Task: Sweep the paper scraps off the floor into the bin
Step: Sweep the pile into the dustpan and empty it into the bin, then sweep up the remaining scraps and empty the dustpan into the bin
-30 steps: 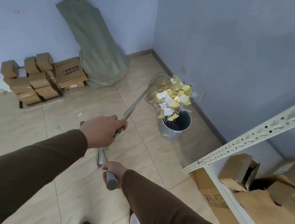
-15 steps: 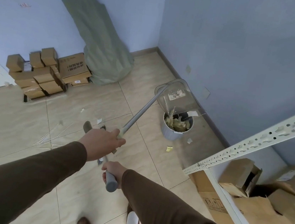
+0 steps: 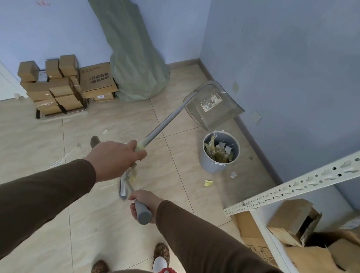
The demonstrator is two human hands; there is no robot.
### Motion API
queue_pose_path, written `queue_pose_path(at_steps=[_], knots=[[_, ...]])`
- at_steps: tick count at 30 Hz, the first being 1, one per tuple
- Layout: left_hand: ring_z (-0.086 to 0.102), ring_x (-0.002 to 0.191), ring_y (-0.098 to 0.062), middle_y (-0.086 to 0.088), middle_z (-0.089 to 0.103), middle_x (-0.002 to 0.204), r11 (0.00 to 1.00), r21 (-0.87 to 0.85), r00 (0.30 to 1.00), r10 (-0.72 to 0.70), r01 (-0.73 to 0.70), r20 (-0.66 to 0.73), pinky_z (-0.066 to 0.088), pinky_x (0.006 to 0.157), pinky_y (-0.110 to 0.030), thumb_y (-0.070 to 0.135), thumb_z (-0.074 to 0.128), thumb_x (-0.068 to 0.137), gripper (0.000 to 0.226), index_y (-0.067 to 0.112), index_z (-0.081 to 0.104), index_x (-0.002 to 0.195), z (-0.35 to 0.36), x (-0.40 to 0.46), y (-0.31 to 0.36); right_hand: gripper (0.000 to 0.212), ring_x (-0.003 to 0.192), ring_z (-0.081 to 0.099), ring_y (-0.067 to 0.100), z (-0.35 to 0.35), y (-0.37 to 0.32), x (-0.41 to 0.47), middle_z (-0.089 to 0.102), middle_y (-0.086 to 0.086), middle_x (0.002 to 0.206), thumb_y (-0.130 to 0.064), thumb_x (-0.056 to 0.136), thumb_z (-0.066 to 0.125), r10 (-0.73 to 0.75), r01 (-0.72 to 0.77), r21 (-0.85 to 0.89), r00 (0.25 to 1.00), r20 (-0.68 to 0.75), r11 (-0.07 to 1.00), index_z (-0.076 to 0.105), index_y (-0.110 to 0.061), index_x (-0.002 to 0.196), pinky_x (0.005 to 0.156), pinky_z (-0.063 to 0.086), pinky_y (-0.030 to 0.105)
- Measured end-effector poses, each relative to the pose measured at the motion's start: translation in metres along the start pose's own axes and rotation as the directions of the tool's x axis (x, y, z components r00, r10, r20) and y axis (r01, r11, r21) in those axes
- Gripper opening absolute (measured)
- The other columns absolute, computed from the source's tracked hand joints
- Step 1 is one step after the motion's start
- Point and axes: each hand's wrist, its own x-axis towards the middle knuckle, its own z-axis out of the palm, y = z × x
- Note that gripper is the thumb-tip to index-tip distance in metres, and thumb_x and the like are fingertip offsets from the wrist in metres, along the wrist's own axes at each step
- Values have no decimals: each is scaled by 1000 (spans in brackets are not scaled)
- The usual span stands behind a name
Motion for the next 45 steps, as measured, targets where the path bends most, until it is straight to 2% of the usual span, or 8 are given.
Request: queue_pose_path(at_steps=[4,10,15,17,19,24,40,45], knots=[[47,57,-5,6,50,104,992,-69,993,-111,108,-43,41,46,-21,24,58,94,41,37,43,131,-14,-9,-20,11,44,49,7,-22,-8,-22,49,2,68,-19,92,56,52,-56,67,997,60,996,49,-11,86,37,45,18],[55,70,-12,4,60,96,859,-436,931,-349,270,-110,51,64,-32,12,54,90,32,33,54,114,-40,-3,-65,18,44,42,8,-44,-22,-47,46,0,60,-22,91,56,111,-104,-133,993,45,986,45,-11,82,35,37,16],[48,55,-20,-7,60,85,429,-846,840,-542,318,41,45,55,-30,4,56,85,33,24,62,109,-46,27,-107,15,46,42,8,-37,-33,-60,48,1,61,-22,92,55,76,-64,-206,996,50,976,47,-9,94,42,35,16],[42,54,-19,-8,55,79,222,-918,803,-578,329,148,39,51,-28,2,55,86,32,20,63,110,-43,45,-126,14,47,43,9,-33,-42,-64,50,2,63,-21,93,54,58,-42,-247,996,60,968,49,-9,96,46,36,18],[41,56,-19,-9,53,78,134,-922,778,-588,363,221,37,51,-28,2,52,86,32,17,63,112,-36,66,-146,14,48,45,11,-29,-55,-67,52,5,66,-20,93,52,15,8,-355,998,61,935,51,-7,99,47,37,21],[40,55,-19,-9,52,77,164,-888,776,-569,430,270,35,49,-27,8,47,86,30,9,63,111,-9,128,-209,34,48,48,8,-26,-99,-57,56,4,74,-25,92,55,-10,34,-489,999,50,872,48,-17,124,45,42,20],[55,75,-23,-19,68,104,252,-742,750,-464,621,471,49,66,-33,4,62,83,28,1,69,110,55,304,-426,42,42,48,11,1,-255,2,54,4,66,-26,89,58,145,-113,-645,989,-4,755,42,-25,128,40,41,18],[56,68,-19,-17,63,95,197,-764,749,-451,615,486,50,54,-22,-5,59,87,23,3,64,108,66,330,-456,47,41,48,13,5,-270,9,54,3,61,-26,85,60,137,-105,-666,991,-4,739,42,-21,128,36,40,18]])
